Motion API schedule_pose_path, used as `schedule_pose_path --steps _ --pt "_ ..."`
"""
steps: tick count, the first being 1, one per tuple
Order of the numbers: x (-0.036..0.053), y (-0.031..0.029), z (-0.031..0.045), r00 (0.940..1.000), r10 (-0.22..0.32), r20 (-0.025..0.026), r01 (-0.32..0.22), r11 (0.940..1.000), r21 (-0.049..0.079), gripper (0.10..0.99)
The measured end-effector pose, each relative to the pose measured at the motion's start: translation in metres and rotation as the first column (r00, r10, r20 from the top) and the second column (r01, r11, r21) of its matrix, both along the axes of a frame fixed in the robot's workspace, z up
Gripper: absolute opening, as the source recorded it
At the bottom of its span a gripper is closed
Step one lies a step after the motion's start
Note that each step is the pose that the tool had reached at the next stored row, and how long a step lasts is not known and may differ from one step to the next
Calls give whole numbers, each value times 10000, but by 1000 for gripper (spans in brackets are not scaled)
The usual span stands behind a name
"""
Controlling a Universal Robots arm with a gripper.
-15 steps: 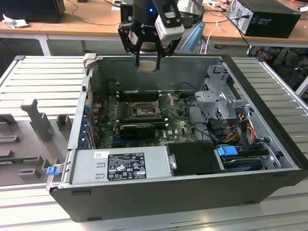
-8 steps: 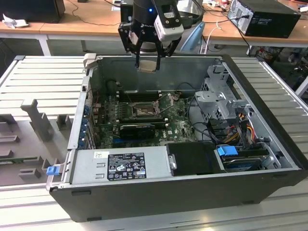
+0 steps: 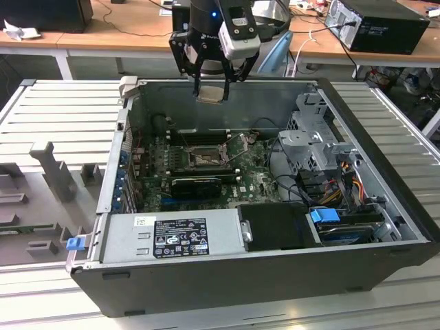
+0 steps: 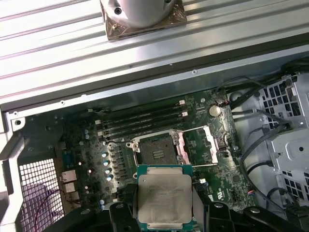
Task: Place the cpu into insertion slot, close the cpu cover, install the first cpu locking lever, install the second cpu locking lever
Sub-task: 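Place the cpu into insertion slot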
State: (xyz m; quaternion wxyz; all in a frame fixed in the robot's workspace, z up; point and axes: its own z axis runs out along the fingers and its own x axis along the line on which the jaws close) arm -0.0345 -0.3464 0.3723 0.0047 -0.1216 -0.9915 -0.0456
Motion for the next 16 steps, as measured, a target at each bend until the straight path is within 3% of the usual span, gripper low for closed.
schedule_pose_path --steps 9,16 --pt "0 0 0 9990 -440 0 440 9990 0 541" --pt "0 0 -3 9934 -1148 0 1148 9934 0 541"
